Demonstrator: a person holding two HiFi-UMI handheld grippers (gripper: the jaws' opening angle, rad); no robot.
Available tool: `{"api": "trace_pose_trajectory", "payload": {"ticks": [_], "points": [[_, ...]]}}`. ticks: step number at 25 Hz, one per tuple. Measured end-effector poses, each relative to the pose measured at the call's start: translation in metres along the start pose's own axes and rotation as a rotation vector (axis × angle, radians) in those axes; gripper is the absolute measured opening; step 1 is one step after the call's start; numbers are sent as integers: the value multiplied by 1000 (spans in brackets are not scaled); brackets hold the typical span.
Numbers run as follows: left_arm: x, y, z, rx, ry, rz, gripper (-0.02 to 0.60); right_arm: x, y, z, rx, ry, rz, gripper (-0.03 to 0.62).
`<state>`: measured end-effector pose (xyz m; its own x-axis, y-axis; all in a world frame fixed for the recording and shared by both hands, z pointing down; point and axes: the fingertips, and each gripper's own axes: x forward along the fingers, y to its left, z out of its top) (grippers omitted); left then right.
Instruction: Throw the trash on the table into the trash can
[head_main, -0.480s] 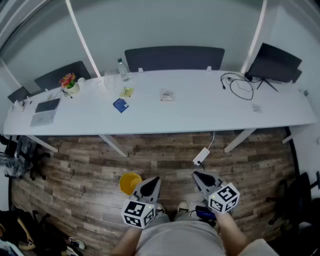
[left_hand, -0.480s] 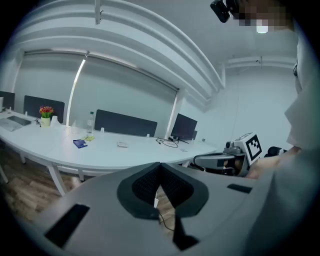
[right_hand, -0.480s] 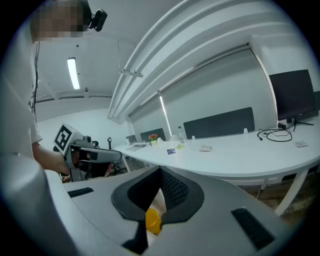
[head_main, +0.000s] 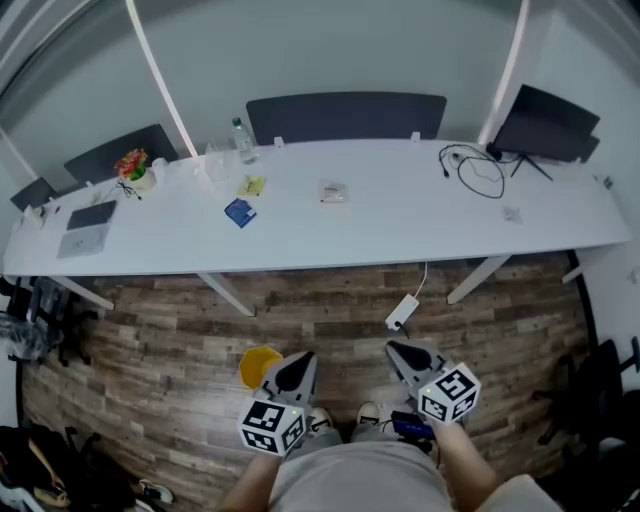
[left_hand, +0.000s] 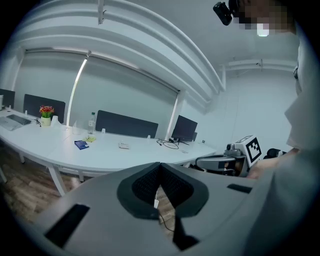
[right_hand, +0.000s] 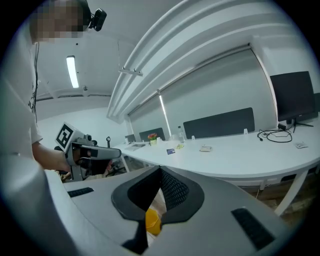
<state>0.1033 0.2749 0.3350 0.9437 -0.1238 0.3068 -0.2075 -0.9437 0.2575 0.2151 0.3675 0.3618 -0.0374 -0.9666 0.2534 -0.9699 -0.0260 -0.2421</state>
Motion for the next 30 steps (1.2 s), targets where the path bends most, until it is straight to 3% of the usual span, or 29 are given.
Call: {"api": "trace_pose_trajectory", "payload": {"ticks": [18, 23, 30], "points": [[-33, 59, -1, -13, -8, -43, 0, 27, 8, 20, 8, -56, -138, 33], [-22, 65, 1, -7, 0, -61, 0, 32, 0, 15, 29, -48, -153, 32], [18, 88, 17, -17, -5, -53, 0, 62, -42, 22, 37, -39, -149, 33]]}}
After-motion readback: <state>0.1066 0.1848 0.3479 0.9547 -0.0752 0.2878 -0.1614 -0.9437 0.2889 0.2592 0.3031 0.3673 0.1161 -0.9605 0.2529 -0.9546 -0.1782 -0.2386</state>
